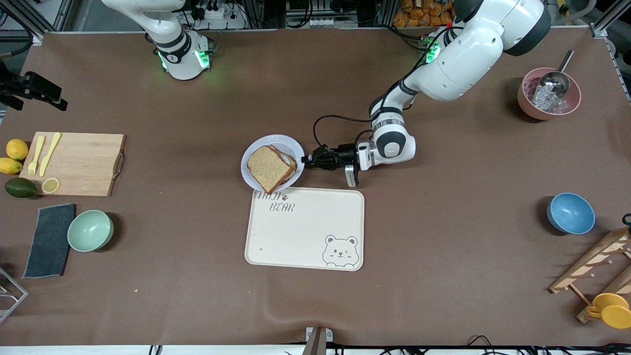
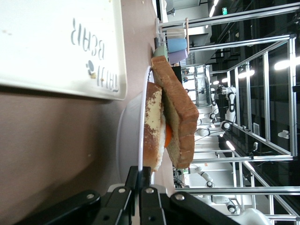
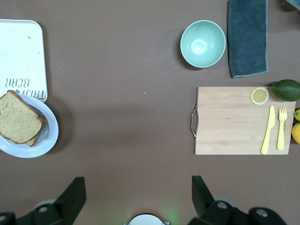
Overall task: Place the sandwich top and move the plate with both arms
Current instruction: 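Slide the plate with the left gripper onto the white tray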
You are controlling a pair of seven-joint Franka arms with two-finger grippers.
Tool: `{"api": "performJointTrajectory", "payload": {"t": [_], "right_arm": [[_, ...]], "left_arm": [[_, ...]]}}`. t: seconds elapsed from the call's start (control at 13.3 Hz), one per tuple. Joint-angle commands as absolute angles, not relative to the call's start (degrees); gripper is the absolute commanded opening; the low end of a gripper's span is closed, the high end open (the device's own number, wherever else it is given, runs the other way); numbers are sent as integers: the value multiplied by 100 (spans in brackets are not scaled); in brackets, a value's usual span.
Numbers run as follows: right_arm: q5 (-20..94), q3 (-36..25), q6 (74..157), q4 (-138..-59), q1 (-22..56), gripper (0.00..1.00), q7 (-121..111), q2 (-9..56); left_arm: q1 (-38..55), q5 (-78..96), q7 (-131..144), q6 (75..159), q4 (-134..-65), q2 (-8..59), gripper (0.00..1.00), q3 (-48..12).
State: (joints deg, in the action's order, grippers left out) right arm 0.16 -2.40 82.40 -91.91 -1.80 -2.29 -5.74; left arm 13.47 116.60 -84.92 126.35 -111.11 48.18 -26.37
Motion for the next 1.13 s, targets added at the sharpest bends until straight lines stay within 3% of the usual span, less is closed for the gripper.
{"api": "performJointTrajectory", "payload": {"t": [0.0,1.05], "right_arm": [[114,-176,8209,-9141,-290,100,-281,-642],[106,-185,8420,-9193,-396,100,-281,-624]], "left_arm": [[1029,11874,-8736,12665,-11206,4755,0,-3014],[177,11786,-8429,12674,-11162,4368,0,-3366]]}}
